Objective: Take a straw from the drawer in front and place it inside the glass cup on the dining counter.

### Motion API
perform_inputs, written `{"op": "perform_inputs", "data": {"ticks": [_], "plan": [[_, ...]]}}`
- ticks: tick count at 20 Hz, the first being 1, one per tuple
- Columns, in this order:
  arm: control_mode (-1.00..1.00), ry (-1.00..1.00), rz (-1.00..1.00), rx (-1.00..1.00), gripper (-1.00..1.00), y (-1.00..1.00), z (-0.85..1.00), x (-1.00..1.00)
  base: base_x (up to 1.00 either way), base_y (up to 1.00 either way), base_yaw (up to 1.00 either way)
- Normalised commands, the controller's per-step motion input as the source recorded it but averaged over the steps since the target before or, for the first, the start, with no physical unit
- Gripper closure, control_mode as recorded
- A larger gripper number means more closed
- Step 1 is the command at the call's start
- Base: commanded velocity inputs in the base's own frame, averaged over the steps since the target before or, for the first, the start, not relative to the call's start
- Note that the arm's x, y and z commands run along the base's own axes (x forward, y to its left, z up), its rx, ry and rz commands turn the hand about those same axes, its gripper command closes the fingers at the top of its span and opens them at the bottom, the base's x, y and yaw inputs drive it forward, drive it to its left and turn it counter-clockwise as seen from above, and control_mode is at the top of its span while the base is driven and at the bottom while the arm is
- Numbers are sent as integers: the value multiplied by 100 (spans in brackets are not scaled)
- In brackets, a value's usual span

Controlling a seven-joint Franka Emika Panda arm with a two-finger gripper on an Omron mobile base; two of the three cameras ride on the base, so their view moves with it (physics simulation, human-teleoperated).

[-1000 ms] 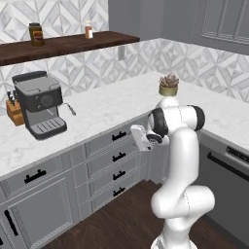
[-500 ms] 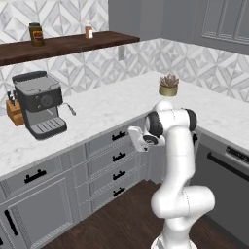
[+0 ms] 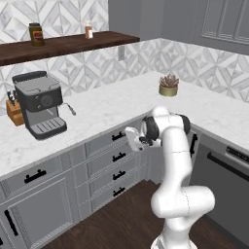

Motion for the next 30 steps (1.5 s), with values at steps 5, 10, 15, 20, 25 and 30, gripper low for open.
{"op": "perform_inputs", "data": {"ticks": [5, 10, 15, 20, 25, 30], "plan": [[-100, 0, 0, 0, -100, 18, -36, 40, 0, 0, 0], [-100, -1, 0, 2, -100, 10, -9, 38, 0, 0, 0], [-100, -5, -2, 4, -100, 1, -5, 42, 0, 0, 0], [-100, -1, -2, 0, -100, 10, -33, 47, 0, 0, 0], [-100, 0, -3, 0, -100, 11, -44, 43, 0, 0, 0], [-100, 0, -6, 0, 100, 14, -39, 40, 0, 0, 0]]}}
